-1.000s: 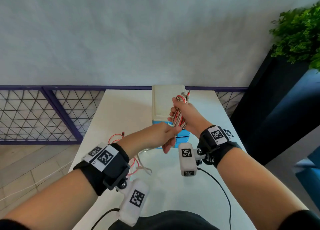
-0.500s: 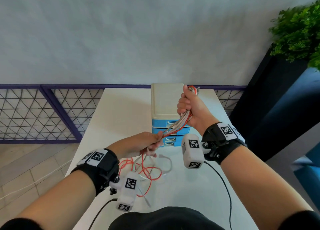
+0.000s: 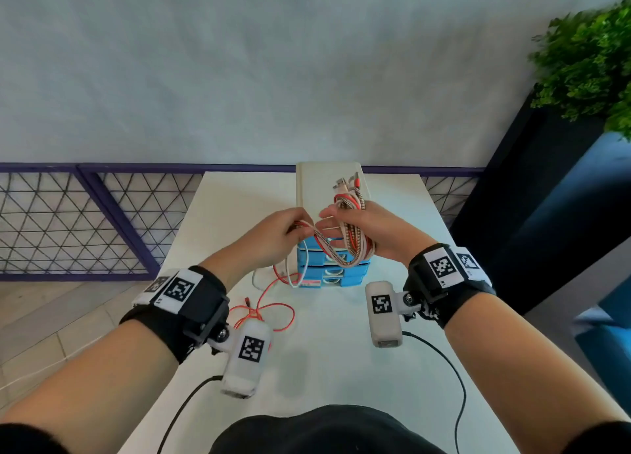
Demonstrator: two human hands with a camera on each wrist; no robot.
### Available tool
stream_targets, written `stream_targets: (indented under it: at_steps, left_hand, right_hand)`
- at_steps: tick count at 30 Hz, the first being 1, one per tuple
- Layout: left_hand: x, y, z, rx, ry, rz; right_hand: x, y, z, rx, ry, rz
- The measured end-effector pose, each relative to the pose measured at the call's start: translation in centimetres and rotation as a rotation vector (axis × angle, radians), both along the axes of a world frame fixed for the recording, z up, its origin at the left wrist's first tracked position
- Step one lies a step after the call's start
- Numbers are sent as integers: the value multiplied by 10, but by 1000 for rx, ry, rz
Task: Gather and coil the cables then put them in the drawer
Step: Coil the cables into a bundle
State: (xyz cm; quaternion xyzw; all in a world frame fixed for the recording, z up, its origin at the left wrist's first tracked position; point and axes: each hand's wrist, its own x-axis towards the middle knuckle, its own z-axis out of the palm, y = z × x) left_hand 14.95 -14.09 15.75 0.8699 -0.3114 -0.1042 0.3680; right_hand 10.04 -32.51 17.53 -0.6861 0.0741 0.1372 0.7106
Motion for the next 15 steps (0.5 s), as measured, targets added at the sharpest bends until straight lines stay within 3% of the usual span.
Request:
stream_targets:
  at_steps: [9, 11, 15]
  left_hand:
    - [0, -9, 12, -33, -102, 9]
    - [1, -7, 10, -108, -43, 56]
    - [5, -5, 4, -206, 233, 63]
  right_hand:
    - [-7, 10, 3, 138, 145, 256]
    - [-9, 11, 1, 113, 132, 232]
    - [-6, 7, -7, 86, 64, 126]
